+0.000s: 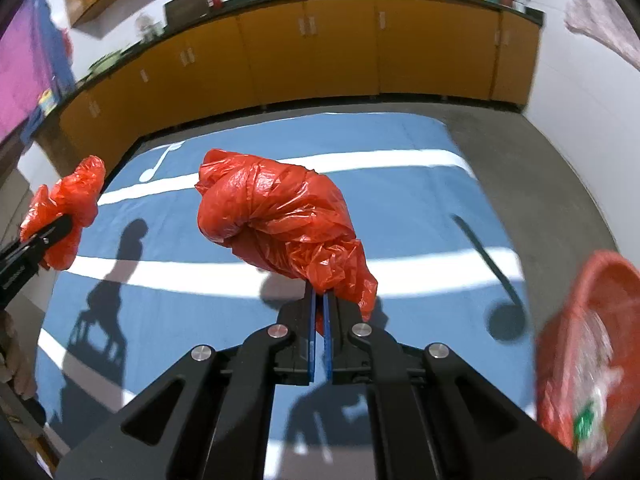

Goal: Collect trash
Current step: 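Lift the red bags in both tools and carry them toward the orange basket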

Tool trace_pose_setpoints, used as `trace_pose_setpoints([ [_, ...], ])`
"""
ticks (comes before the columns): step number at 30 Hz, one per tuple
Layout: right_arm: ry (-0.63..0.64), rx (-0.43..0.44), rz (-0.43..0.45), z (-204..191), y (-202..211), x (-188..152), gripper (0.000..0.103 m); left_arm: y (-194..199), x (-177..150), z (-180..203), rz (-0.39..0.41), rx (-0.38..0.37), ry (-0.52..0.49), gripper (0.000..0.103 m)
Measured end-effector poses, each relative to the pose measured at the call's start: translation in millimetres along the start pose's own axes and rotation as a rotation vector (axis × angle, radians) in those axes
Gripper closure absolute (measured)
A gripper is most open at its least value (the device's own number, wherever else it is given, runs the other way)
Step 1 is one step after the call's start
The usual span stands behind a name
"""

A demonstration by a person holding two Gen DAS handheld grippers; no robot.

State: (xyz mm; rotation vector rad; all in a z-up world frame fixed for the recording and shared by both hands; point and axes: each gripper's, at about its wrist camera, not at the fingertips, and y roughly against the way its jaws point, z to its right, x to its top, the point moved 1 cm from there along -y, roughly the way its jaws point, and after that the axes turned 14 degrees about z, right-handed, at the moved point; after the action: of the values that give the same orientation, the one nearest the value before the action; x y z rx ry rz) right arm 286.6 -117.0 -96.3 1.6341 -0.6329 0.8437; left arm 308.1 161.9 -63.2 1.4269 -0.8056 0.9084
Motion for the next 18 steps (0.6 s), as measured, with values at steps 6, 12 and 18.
trace_pose_setpoints([
  [6,-0.016,-0.072,0.035,12.2,42.9,-6.7,0.099,22.5,0.7,27.3,0.015,-0.045,-0.026,0.082],
  [12,-0.032,-0.167,0.095,21.1,85.5,-12.4,0.099,46.3,2.5,47.1,0.032,-0.062,-0.043,0.082],
  [18,-0.055,-0.222,0.13,25.7,110.1,-16.1,0.099,69.2,3.1,61.6,0.048,-0.072,-0.052,0.082],
])
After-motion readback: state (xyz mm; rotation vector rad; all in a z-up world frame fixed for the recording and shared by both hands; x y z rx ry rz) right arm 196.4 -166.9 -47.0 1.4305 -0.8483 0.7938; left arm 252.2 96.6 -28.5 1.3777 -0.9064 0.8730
